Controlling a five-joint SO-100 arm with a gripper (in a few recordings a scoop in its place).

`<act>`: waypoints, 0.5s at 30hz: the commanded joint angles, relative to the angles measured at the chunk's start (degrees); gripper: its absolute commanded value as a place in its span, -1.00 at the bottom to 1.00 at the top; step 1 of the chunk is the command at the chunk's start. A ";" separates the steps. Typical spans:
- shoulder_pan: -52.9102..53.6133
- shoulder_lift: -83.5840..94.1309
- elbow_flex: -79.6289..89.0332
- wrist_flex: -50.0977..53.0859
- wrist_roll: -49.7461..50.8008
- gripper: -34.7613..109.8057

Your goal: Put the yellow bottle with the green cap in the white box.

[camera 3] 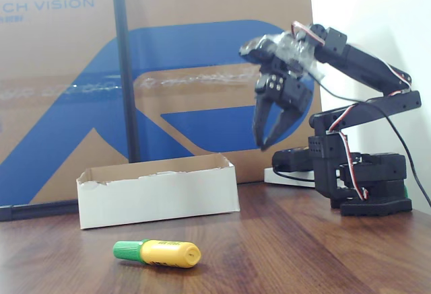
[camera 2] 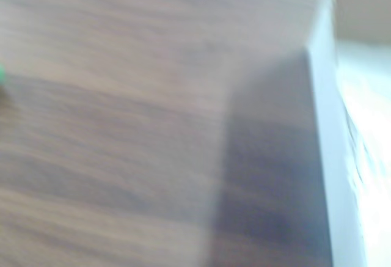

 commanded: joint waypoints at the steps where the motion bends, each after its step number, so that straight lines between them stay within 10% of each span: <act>1: -1.14 -1.67 -5.27 0.35 1.05 -0.52; 15: -1.58 -11.16 -9.93 -7.73 3.25 -0.52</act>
